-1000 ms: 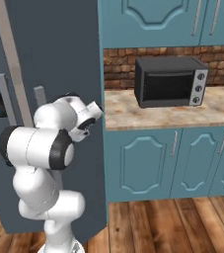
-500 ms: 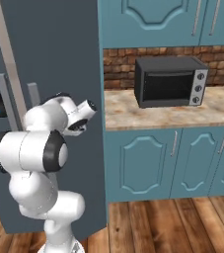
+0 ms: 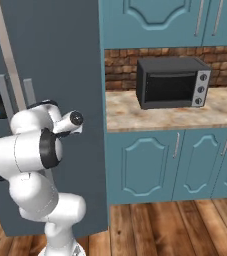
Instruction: Place the peach in the correct fridge rack based on whether it is a fruit or vegetable. Finally, close the fridge door.
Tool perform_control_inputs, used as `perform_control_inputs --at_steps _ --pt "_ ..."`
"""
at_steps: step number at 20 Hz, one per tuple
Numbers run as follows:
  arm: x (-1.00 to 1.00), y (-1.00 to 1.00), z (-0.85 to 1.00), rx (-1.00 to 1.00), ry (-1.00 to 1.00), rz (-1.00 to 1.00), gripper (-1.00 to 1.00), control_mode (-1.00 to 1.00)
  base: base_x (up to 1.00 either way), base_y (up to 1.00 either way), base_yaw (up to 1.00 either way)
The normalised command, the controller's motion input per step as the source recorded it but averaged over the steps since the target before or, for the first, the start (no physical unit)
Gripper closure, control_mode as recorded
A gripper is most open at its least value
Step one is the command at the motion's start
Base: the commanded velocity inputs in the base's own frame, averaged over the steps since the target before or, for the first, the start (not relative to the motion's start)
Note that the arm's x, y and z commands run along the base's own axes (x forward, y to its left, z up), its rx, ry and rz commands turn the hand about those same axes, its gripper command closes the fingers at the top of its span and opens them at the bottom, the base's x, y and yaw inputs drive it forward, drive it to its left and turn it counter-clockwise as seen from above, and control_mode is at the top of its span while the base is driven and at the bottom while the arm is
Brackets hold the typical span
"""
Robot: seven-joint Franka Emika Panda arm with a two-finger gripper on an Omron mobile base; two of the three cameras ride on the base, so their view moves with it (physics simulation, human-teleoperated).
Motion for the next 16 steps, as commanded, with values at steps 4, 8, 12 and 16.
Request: perform_control_inputs --at_steps 4,8,12,16 --pt "0.84 0.18 0.0 0.0 -0.21 -0.27 -1.0 -1.0 0.0 0.0 0.0" --pt "0.77 0.05 0.0 0.0 -0.24 -0.25 -1.0 -1.0 0.0 0.0 0.0" --pt "0.8 0.0 0.0 0.0 -0.25 -0.26 -1.0 -1.0 0.0 0.0 0.0" --pt "0.48 0.0 0.0 0.0 -0.33 -0.28 -1.0 -1.0 0.0 0.0 0.0"
